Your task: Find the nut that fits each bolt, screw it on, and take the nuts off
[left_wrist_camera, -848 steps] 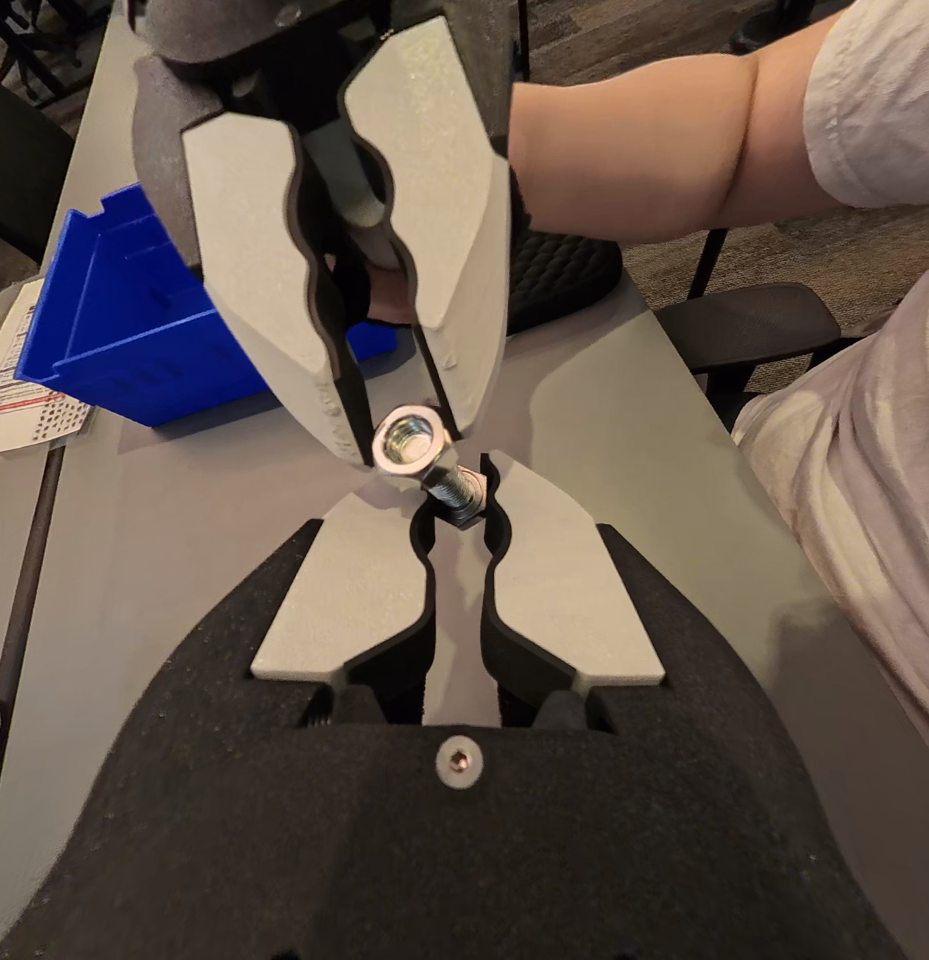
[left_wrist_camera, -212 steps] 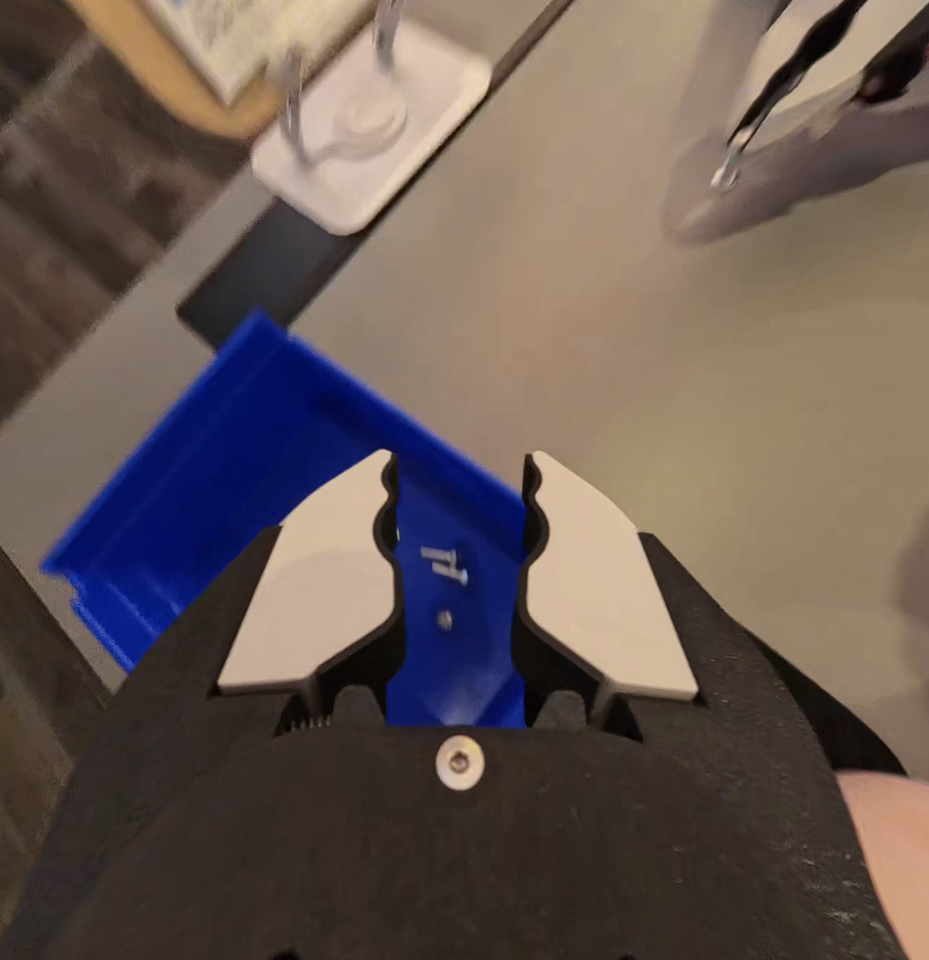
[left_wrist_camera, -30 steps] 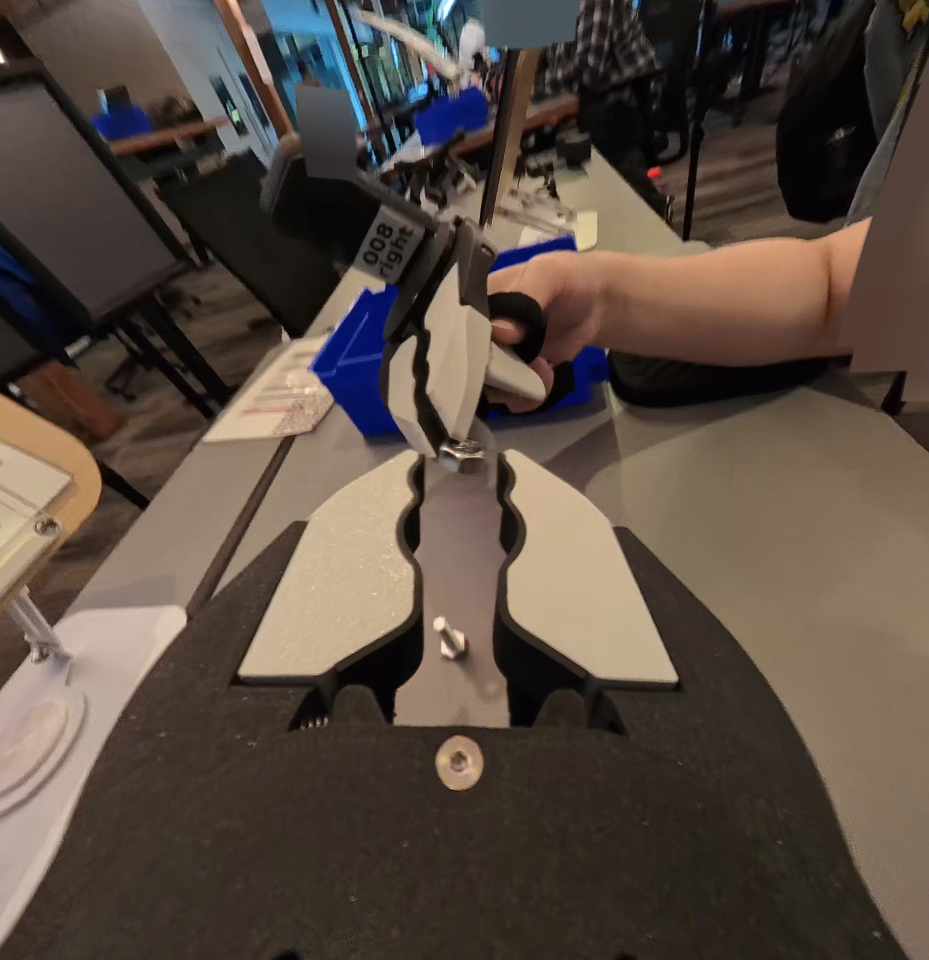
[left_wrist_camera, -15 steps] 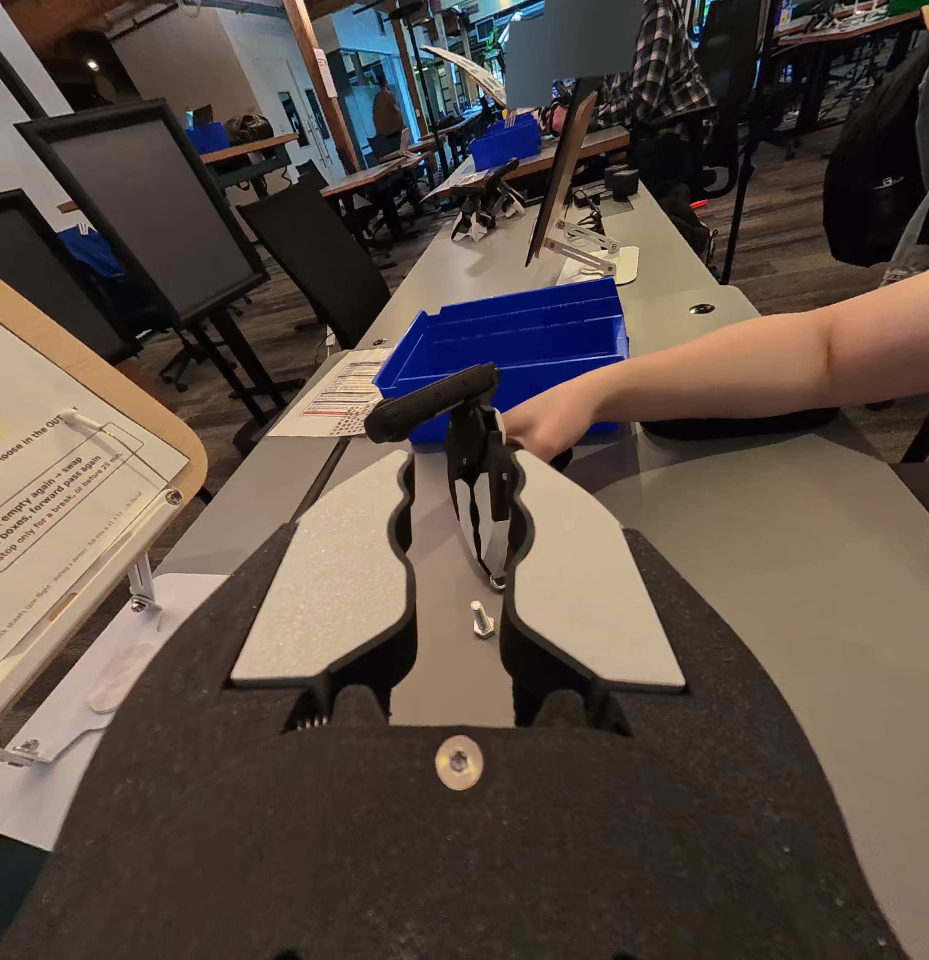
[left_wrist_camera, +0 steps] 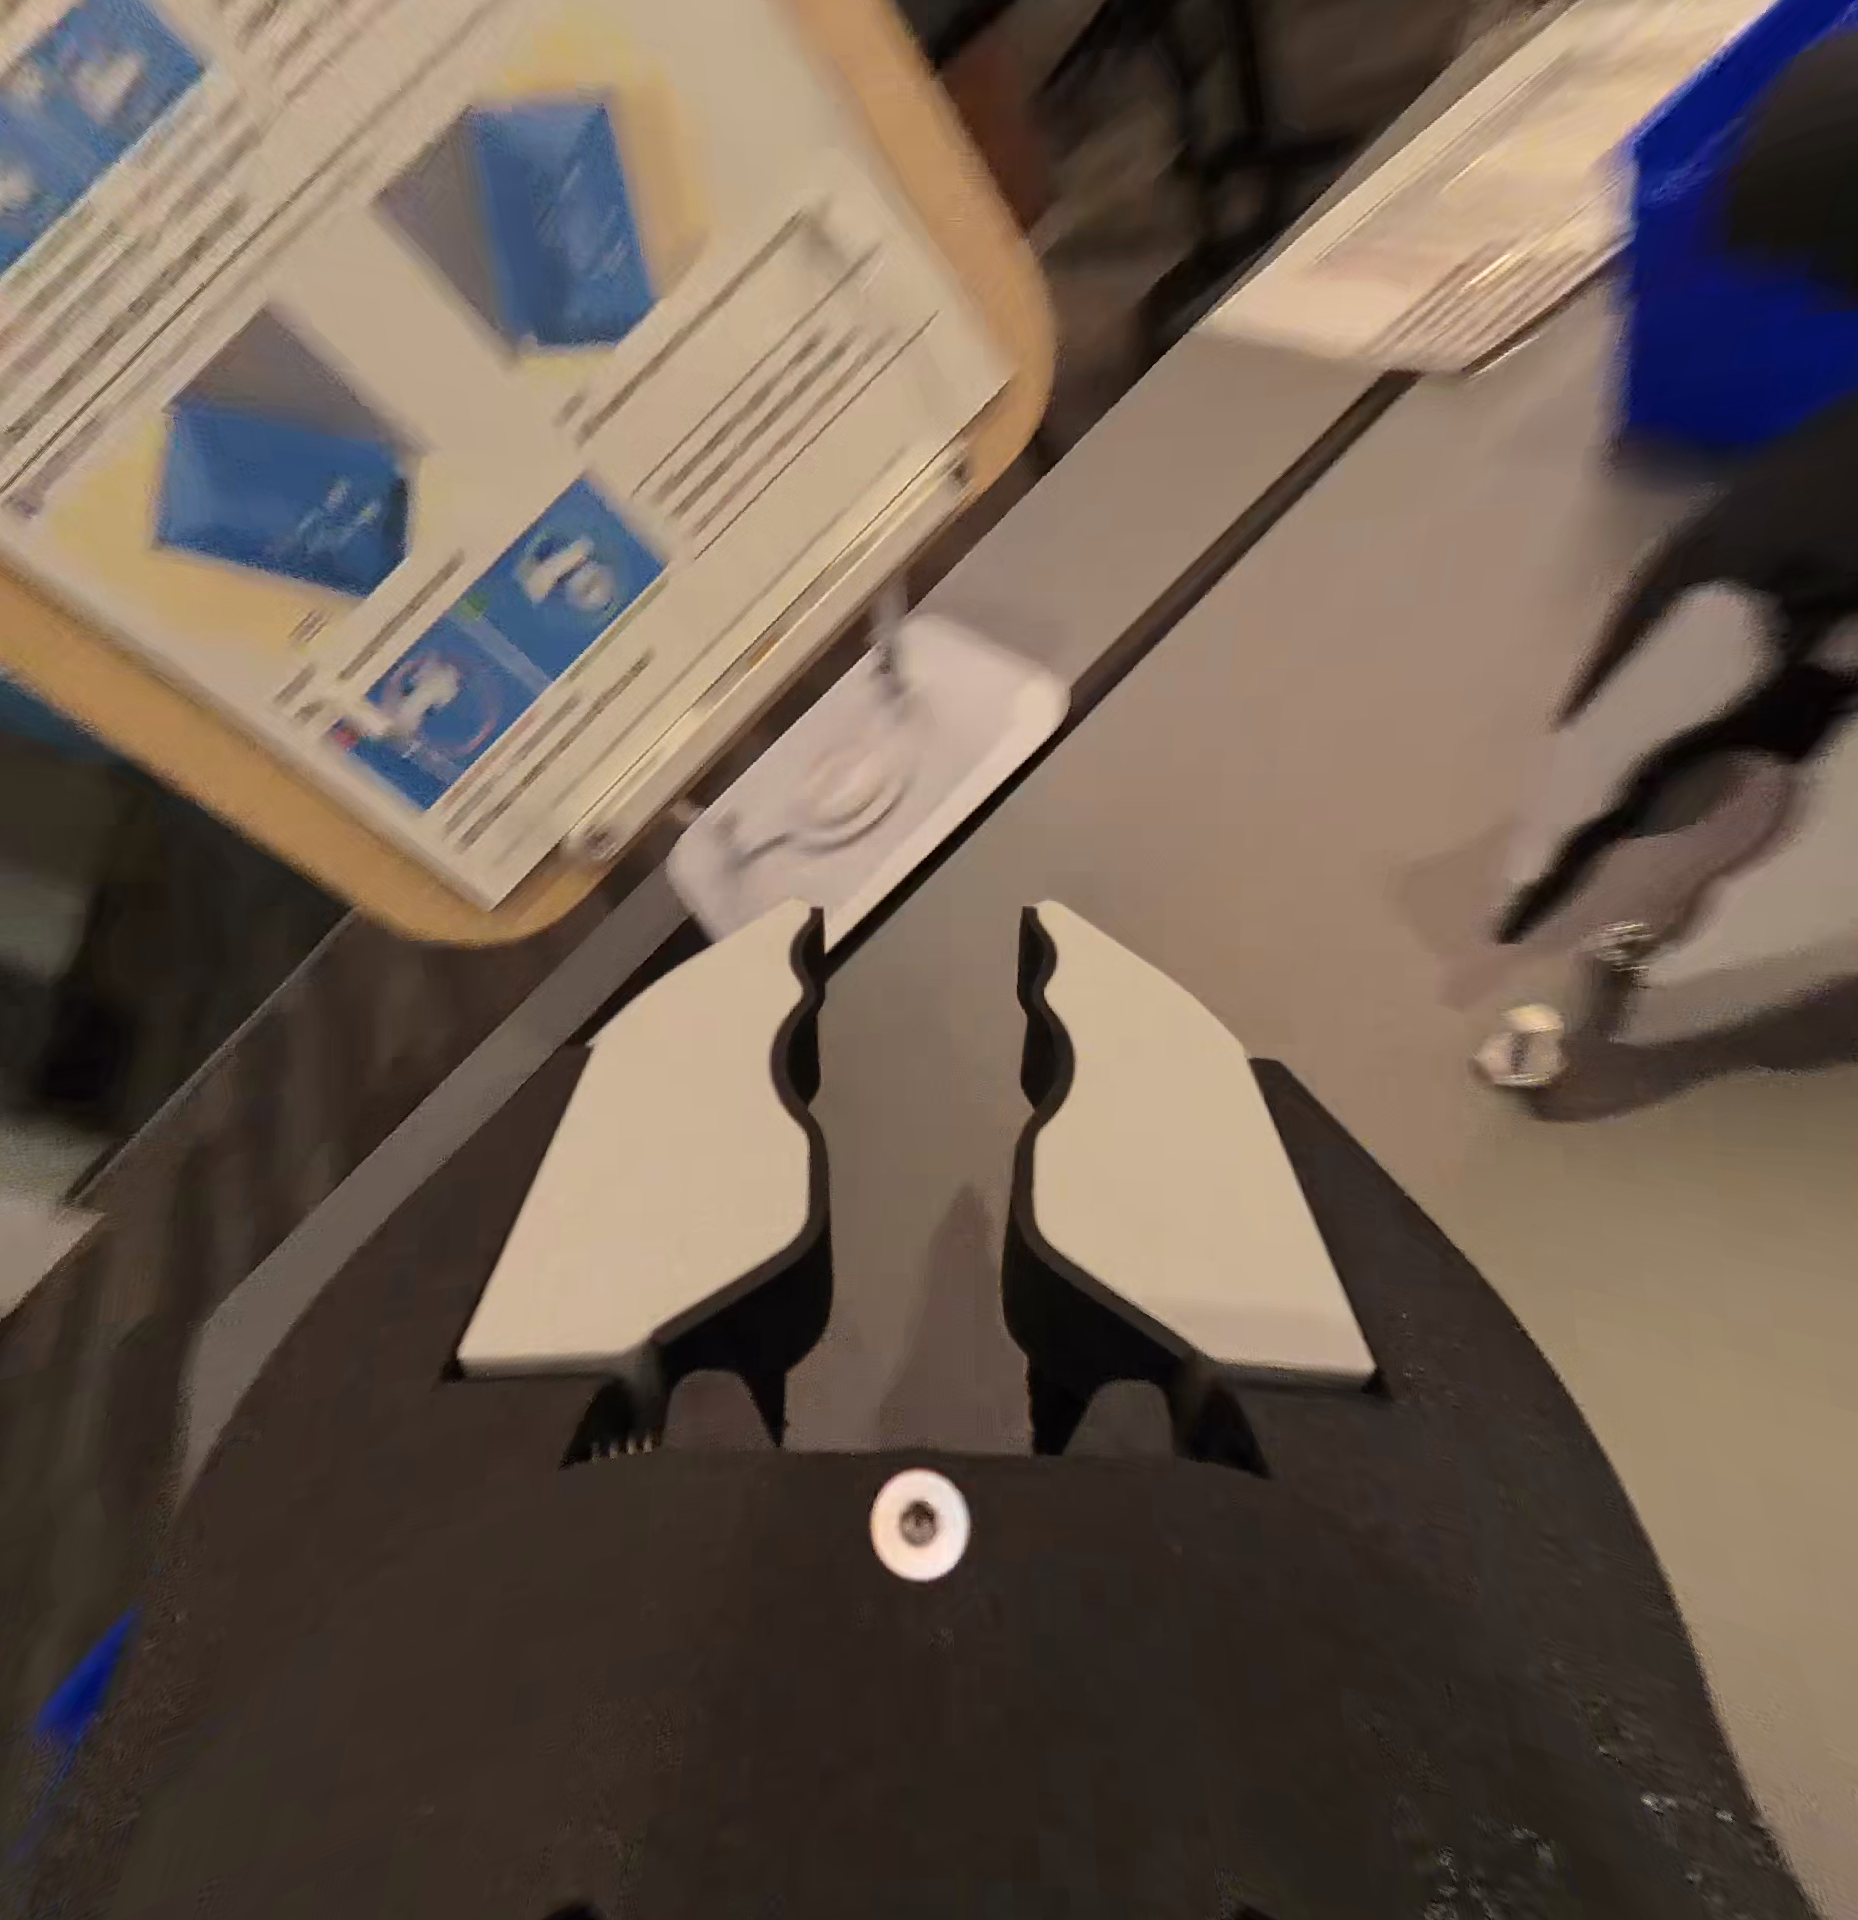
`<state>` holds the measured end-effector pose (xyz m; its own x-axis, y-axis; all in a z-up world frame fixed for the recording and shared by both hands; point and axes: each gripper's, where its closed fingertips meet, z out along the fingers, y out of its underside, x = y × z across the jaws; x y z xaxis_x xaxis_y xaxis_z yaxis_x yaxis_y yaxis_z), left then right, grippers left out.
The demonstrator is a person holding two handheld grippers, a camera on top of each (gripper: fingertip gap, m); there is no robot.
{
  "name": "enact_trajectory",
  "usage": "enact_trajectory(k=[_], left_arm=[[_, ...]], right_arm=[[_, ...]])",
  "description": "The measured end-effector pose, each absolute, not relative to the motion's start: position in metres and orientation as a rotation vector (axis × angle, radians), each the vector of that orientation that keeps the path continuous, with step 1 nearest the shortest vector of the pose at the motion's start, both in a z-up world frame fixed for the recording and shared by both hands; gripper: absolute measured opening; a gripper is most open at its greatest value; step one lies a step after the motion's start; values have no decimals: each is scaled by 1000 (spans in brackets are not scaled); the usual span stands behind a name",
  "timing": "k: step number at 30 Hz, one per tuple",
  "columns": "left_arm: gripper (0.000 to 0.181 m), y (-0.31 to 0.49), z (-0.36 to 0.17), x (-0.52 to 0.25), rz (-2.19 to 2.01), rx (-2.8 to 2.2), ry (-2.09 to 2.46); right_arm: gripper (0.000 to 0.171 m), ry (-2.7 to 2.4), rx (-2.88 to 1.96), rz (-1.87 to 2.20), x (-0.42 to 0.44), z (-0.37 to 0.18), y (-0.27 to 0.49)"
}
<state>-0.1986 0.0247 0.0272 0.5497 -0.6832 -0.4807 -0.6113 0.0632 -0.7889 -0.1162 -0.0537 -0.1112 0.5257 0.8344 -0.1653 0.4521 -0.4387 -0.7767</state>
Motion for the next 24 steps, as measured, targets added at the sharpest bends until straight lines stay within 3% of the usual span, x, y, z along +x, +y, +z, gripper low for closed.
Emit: enact_trajectory(k=[10, 14, 24], left_arm=[[34, 54, 12, -234, 453, -1662, 1026], [34, 56, 7, -236, 536, -1663, 1040], [34, 55, 4, -239, 552, -1685, 1054]], right_arm=[[21, -1085, -2026, 627, -129, -123, -52], [7, -1103, -2013, 636, -131, -123, -54], [0, -1125, -1998, 647, -135, -119, -58]])
